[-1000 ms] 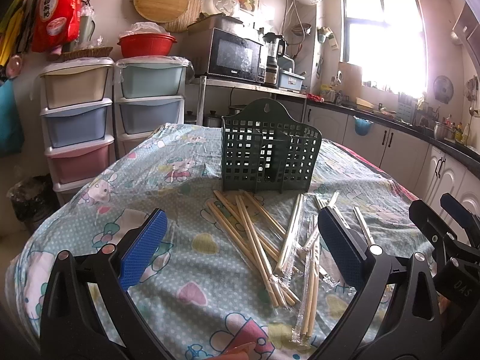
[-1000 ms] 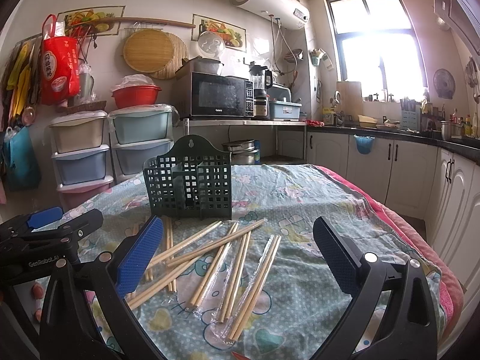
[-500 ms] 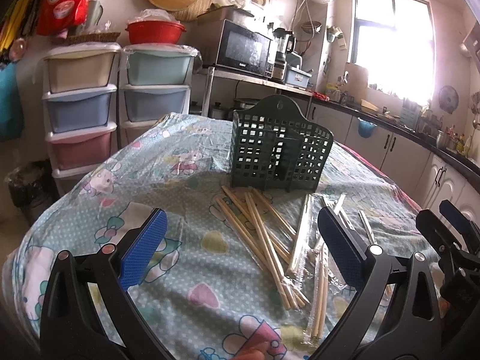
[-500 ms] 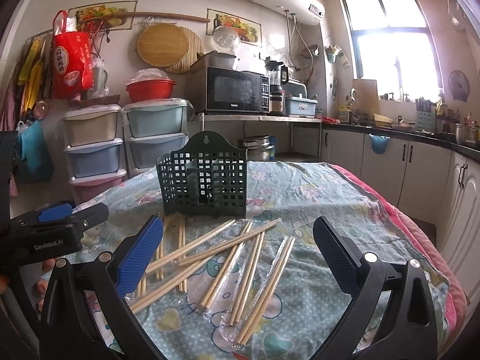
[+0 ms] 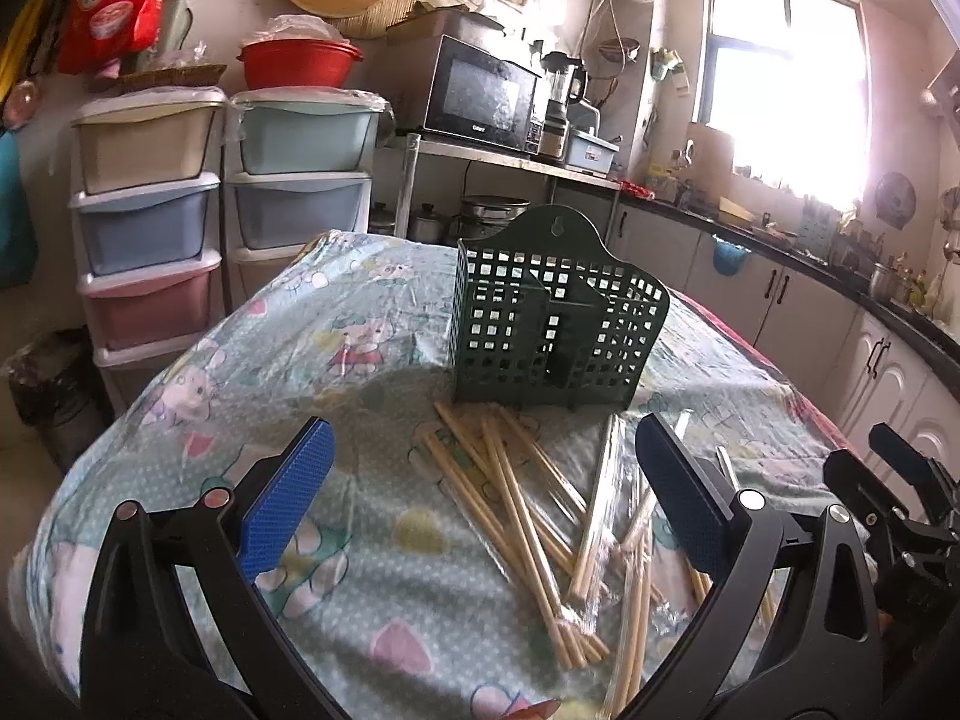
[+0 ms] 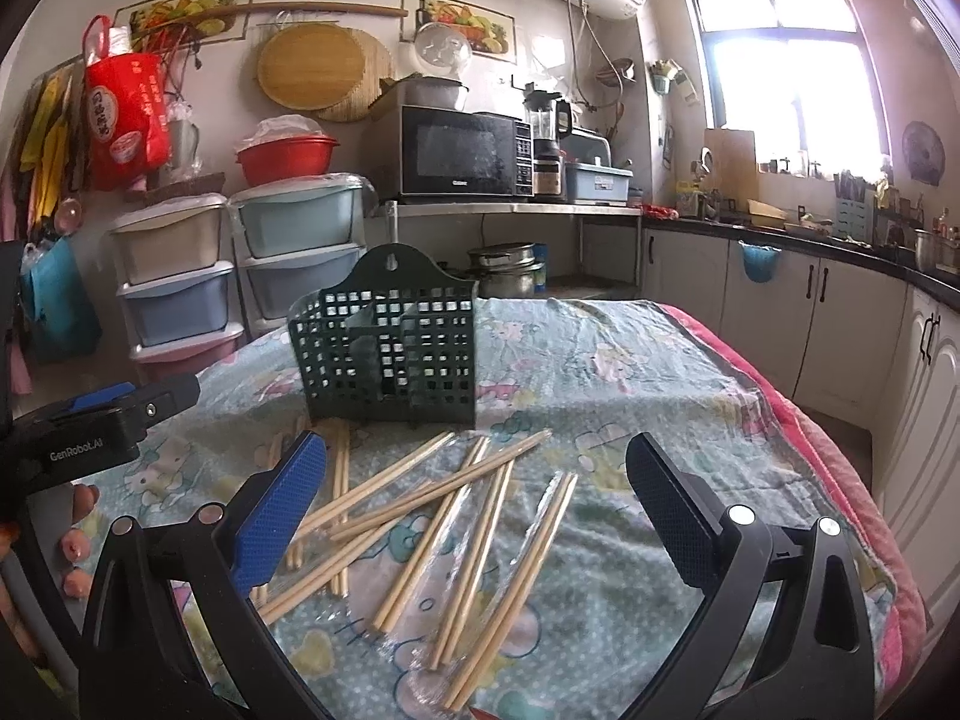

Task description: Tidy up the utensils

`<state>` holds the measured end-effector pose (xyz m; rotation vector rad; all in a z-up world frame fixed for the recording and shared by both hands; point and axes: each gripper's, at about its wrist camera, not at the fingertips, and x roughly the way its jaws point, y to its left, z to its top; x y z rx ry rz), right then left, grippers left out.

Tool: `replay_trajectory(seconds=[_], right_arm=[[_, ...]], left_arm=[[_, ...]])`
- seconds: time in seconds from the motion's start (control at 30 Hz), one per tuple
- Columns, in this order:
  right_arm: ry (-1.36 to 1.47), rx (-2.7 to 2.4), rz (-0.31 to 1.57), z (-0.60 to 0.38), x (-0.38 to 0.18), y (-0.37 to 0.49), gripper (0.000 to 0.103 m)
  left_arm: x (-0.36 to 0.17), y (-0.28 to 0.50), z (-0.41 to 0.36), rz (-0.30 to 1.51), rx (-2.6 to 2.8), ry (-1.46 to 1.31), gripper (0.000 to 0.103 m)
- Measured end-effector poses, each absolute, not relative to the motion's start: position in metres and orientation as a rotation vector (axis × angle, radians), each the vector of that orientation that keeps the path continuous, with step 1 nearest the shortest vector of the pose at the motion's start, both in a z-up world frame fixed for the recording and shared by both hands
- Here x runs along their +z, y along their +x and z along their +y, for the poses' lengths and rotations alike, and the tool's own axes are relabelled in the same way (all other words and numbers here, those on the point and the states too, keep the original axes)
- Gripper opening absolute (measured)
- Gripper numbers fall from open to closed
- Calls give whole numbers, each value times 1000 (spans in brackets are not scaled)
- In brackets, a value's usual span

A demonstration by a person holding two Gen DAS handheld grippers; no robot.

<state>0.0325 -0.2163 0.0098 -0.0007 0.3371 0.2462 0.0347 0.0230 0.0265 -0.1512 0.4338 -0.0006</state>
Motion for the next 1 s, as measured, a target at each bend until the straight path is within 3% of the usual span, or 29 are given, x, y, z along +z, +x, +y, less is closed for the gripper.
replay_trajectory(seconds=[0.43, 0.8, 1.0], right_arm=[[-4, 225, 388, -232, 26, 69, 97], [101, 233, 584, -257, 28, 139, 96], [150, 264, 738, -262, 8, 176, 79]], left_arm=[[44, 85, -2, 478, -30, -115, 93], [42, 133, -9, 569, -84, -68, 93], [17, 158, 7, 684, -120, -89, 90]])
